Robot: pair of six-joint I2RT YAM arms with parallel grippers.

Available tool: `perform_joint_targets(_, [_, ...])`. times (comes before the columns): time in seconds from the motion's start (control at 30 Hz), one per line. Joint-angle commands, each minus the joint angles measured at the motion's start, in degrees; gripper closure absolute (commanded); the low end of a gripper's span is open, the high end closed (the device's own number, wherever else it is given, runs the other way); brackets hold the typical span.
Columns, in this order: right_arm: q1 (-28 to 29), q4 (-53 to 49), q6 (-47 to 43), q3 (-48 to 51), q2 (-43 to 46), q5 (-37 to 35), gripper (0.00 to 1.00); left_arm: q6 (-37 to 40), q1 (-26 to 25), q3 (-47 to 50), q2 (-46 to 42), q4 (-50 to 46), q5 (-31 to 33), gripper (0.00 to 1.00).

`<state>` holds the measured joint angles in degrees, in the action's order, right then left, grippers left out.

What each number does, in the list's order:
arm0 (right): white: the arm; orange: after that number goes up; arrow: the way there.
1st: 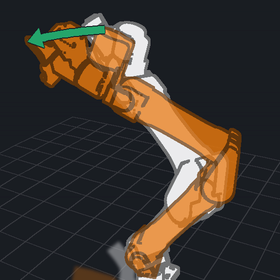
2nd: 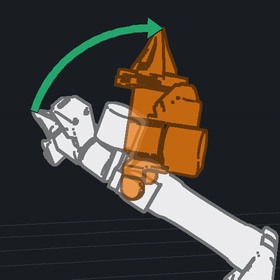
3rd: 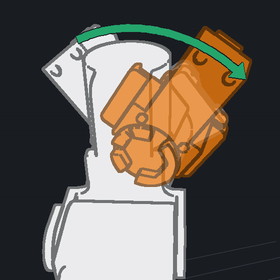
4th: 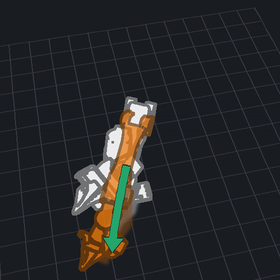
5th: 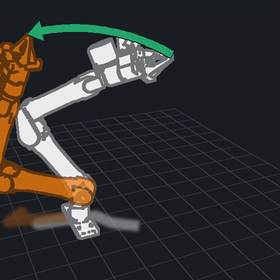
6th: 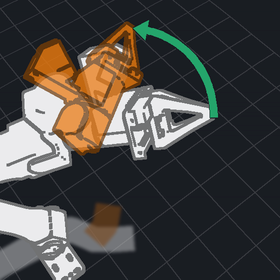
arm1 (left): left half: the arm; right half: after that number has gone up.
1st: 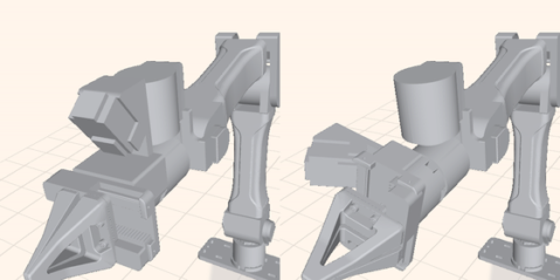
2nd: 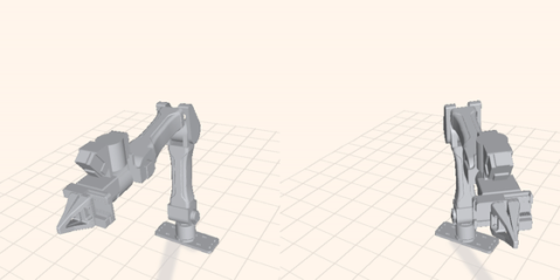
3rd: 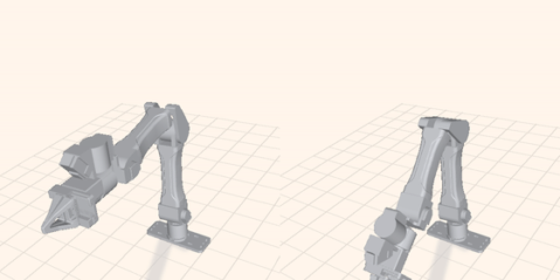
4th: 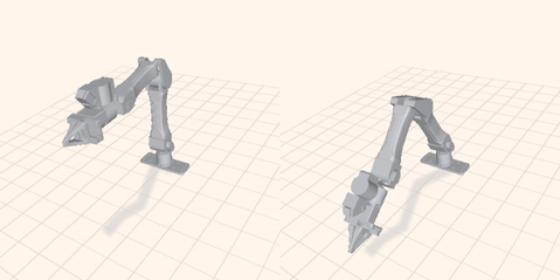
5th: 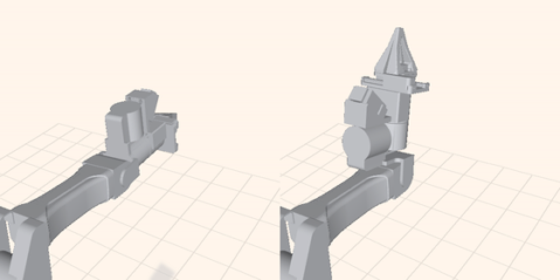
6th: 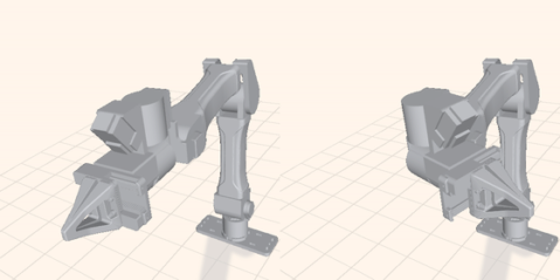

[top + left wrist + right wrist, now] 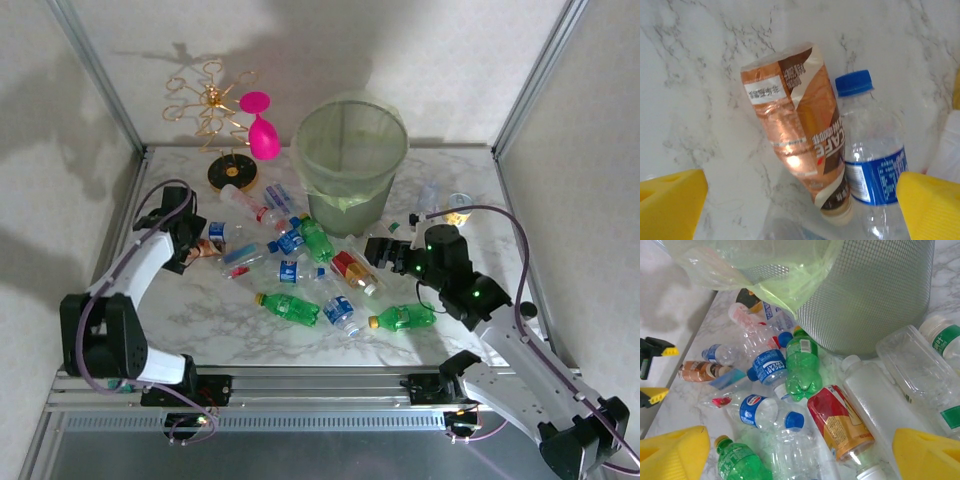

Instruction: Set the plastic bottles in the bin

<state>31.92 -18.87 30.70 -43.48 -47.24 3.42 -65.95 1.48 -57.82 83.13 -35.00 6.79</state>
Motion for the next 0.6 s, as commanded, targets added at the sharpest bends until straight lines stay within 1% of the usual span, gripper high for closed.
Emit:
perform_joint_targets(0.0, [0.5,-0.7,-1.0,-0.6,0.7,-2.0,0.06,-3.7,1.7,-3.6,4.3,-0.3,-1.3,0.04])
perform_joint_targets(0.07, [0.4,-1.2,-1.5,-1.0,0.6,-2.8,0.06,-4.3,2.4,-4.2,6.7,0.1,-0.8,0.04])
perform_joint_targets(0.17, [0.5,-1.3,-2.3,-1.3,0.5,-3.6,0.06,-4.3,3.9,-3.3,9.8,4.2,-2.6,0.08])
perform_joint_targets(0.2, [0.5,-1.5,-2.4,-1.4,0.3,-3.7,0.06,-4.3,4.3,-3.2,11.1,4.8,-3.2,0.12])
perform_joint_targets(0.3, [0.5,-1.9,-2.6,-1.5,-0.2,-4.3,0.06,-4.4,4.6,-3.8,13.9,4.5,-3.2,0.14])
perform_joint_targets(0.47, [0.5,-1.9,-2.5,-1.1,-0.7,-5.8,0.06,-4.7,4.7,-2.4,13.8,4.8,-1.1,0.16])
perform_joint_targets(0.57, [0.5,-1.6,-2.3,-1.2,-1.3,-5.9,0.06,-4.5,4.7,-1.3,13.6,5.6,-0.6,0.2])
